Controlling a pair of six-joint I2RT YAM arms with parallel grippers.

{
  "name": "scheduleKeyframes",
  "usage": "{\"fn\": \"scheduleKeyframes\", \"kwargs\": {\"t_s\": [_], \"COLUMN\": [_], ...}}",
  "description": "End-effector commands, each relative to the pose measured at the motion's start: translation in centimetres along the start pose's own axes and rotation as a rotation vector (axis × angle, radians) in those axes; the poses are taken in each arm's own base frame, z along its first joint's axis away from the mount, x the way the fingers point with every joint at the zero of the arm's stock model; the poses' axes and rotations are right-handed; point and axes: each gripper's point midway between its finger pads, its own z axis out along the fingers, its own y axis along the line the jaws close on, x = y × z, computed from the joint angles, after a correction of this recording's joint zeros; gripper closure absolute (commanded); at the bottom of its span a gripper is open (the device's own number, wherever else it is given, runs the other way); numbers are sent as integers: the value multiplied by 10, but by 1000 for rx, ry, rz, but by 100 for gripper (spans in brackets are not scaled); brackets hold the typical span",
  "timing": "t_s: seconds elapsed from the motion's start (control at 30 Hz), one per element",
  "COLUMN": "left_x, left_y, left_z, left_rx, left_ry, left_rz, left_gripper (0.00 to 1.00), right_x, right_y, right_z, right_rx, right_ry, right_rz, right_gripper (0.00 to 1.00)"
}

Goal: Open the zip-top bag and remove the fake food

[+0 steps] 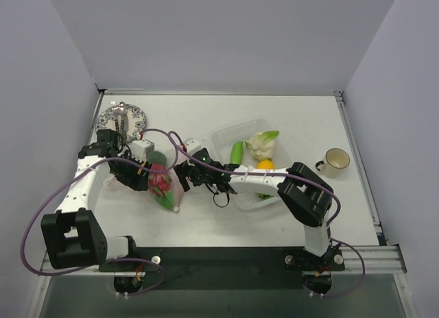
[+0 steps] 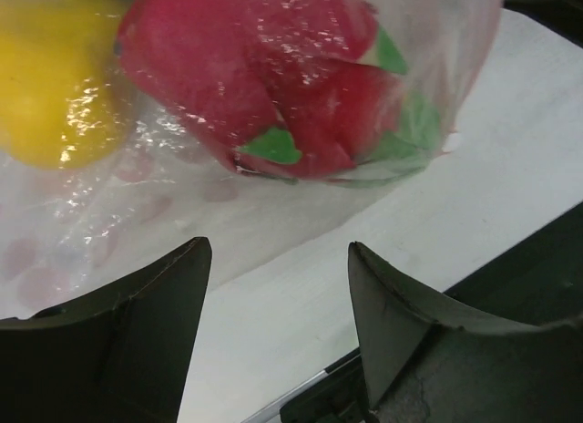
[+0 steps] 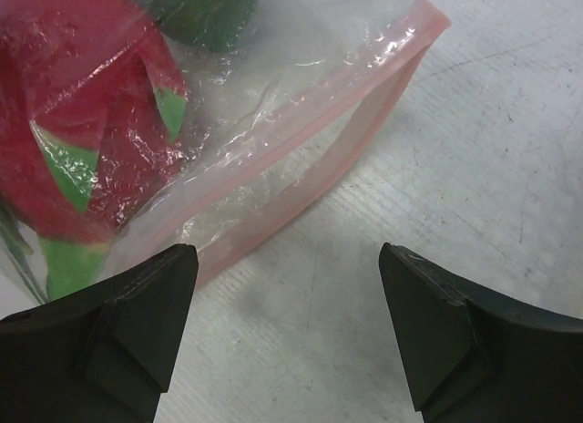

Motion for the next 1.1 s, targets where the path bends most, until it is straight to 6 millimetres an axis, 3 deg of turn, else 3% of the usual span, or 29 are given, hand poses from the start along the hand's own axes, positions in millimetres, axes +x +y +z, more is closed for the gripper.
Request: {"fn": "scheduleKeyframes", "kwargs": {"t_s": [0.0,0.2,0.47,0.73,0.77,1.07], "left_x": [-11,-7,-10,9,10,19], "left_y": [33,42,49,33,24,-4], "left_z": [10,22,55,81,85,85], "left_rx": [-127,-156,-143,-51,-29,58], "left_ry": [-35,-29,4,67,80,112], "left_rz": [64,92,98,86,117,143], "left_gripper": [29,30,34,41,42,44], "right_x": [-10,-5,-29,-40,-43,-49], "right_y": [19,35,84,119,123,153], "right_z": [2,11,4,-1,0,1], "right_rx": [-31,-61,-274,-395,-412,-531], "right_ry": [-11,-12,-143,-218,-234,-304], "right_rz": [-86,-118,-111,-133,-118,-49], "right_gripper": [17,16,10,3,2,0]}}
